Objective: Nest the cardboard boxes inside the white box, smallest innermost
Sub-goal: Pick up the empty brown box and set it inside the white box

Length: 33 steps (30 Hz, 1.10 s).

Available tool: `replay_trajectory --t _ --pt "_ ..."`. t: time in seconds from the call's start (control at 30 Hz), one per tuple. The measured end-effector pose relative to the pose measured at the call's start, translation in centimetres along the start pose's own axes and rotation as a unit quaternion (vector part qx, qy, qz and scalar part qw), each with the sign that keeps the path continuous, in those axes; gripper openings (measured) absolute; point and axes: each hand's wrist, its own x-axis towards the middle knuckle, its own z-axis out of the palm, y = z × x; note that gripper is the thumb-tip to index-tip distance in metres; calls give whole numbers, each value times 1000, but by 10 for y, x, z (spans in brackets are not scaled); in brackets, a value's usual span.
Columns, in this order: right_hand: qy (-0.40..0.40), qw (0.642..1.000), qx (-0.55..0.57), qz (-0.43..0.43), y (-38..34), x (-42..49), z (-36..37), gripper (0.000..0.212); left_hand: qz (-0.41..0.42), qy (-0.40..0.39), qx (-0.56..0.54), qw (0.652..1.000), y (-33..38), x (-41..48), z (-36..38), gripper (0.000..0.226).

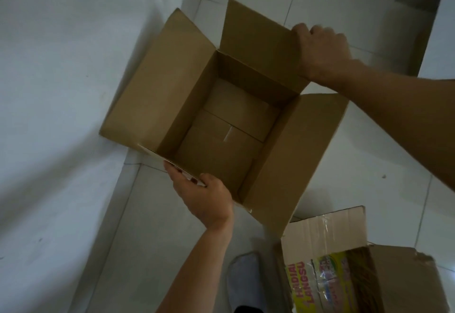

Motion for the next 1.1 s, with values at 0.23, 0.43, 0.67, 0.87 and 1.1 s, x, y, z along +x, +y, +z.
replay_trajectory --t 0.23,0.43,0.67,0.87,1.1 --pt "-28 998 56 8 2 -49 16 34 67 -81 72 992 11 46 -5 71" --pt "-88 979 143 115 11 -93 18 29 185 -211 169 945 34 99 -1 65" --pt "-122 915 312 227 16 -149 27 32 227 -248 290 896 57 133 6 60" --pt "-132 854 408 295 13 -184 48 41 250 -235 311 886 69 145 8 35" --pt "-125 836 431 315 5 -205 57 43 283 -196 333 877 73 158 1 23"
